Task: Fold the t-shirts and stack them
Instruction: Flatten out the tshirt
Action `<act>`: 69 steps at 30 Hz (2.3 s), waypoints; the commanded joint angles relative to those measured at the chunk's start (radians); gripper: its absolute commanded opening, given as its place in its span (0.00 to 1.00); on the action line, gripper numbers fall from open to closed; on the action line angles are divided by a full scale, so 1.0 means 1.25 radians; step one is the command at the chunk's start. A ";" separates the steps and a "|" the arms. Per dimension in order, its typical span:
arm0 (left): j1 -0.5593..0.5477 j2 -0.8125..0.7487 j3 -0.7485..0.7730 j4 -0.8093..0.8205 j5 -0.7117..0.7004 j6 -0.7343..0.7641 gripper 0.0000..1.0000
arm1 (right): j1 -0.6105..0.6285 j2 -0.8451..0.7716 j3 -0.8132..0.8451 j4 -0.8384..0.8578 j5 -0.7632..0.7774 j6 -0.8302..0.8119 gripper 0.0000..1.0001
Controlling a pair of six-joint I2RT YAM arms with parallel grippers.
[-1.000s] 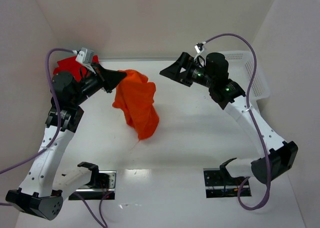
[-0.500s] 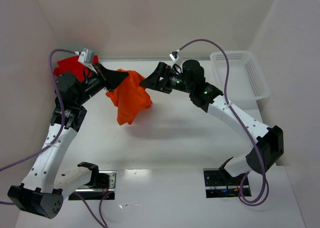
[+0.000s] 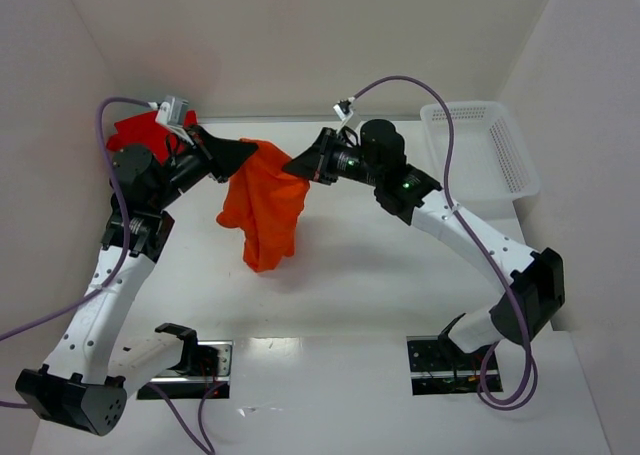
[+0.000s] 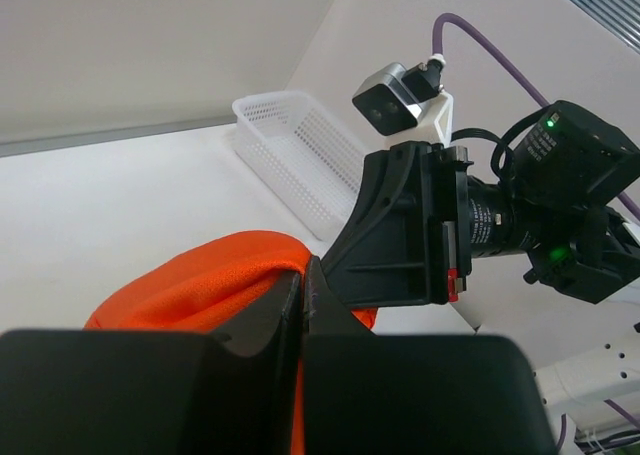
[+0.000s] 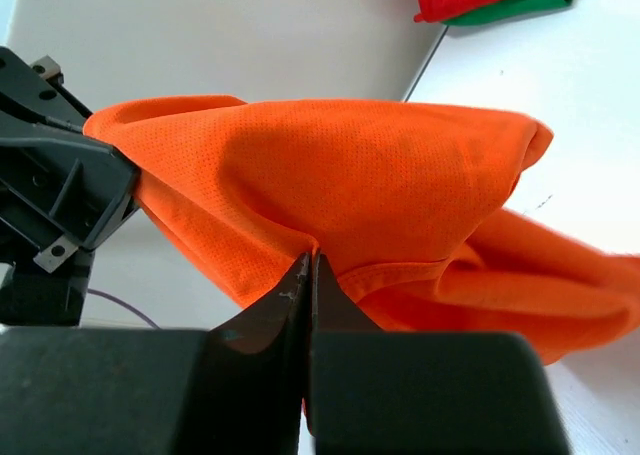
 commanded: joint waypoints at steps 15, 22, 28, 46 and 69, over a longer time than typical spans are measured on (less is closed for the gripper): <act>0.000 -0.010 -0.111 0.042 -0.133 0.045 0.16 | -0.077 0.138 0.682 -0.308 0.121 -0.209 0.00; 0.000 0.006 -0.111 0.042 -0.150 0.073 0.15 | -0.077 0.157 0.743 -0.334 0.129 -0.227 0.00; 0.000 0.071 -0.151 0.016 -0.003 0.091 0.98 | -0.077 0.165 0.770 -0.342 0.129 -0.235 0.00; -0.074 0.616 0.006 -0.033 0.038 0.179 0.94 | -0.168 -0.057 0.389 -0.357 0.180 -0.217 0.00; -0.057 0.687 0.102 -0.043 -0.172 0.186 0.00 | -0.185 -0.199 0.341 -0.472 0.393 -0.209 0.00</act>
